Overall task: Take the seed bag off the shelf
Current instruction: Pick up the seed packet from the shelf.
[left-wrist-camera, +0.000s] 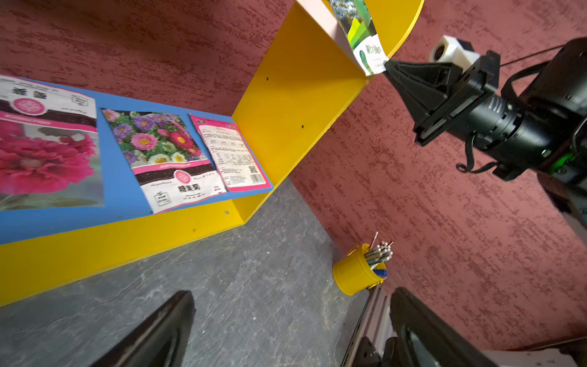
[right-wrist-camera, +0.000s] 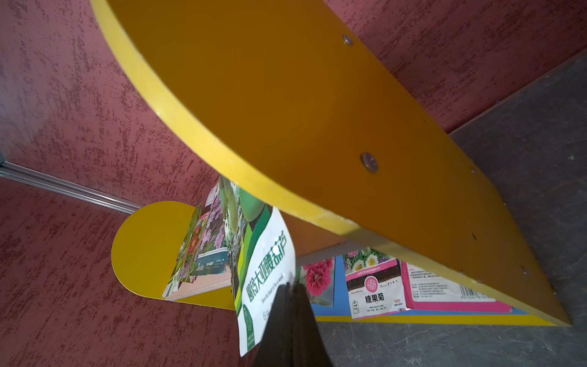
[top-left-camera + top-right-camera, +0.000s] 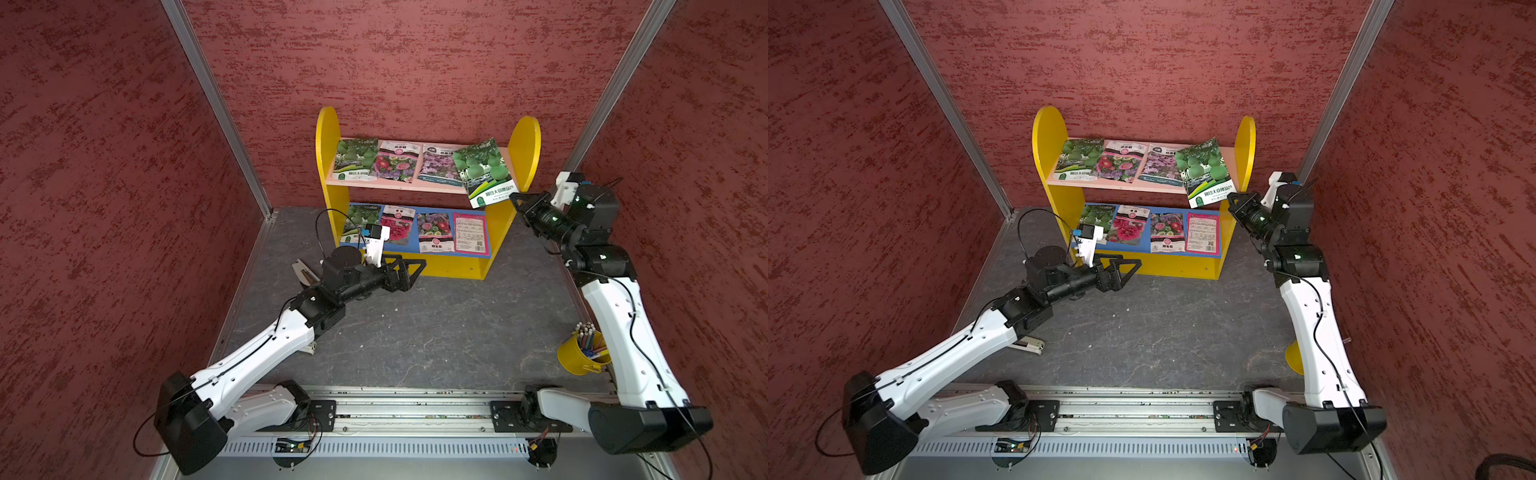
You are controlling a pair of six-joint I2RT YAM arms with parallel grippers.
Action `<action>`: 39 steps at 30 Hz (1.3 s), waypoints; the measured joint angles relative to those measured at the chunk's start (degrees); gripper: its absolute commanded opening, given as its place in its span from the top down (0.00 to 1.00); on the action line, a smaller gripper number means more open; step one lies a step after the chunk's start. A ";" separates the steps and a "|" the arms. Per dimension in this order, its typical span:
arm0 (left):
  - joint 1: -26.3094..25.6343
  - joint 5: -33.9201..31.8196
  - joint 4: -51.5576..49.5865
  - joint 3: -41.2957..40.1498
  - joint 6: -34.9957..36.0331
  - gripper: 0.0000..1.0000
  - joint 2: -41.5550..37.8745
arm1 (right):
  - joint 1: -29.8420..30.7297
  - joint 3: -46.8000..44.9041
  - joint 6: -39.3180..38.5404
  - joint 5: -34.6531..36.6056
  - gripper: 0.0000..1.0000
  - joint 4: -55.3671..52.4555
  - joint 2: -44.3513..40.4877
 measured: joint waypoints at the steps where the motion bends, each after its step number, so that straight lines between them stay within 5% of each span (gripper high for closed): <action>1: 0.00 0.46 1.86 0.92 -1.22 0.00 1.77 | -0.02 0.00 0.07 0.00 1.00 0.09 -0.11; 15: 0.04 6.99 27.34 18.45 -20.59 0.05 25.18 | -0.26 -0.72 0.55 -0.02 1.00 1.09 -0.81; 28: -0.07 10.03 32.46 29.94 -31.01 0.15 36.98 | -0.28 -1.70 1.03 -0.28 1.00 1.97 -1.18; 39: -0.66 10.38 33.29 39.43 -34.34 0.41 43.56 | -0.33 -3.21 1.42 -0.57 1.00 3.13 -1.88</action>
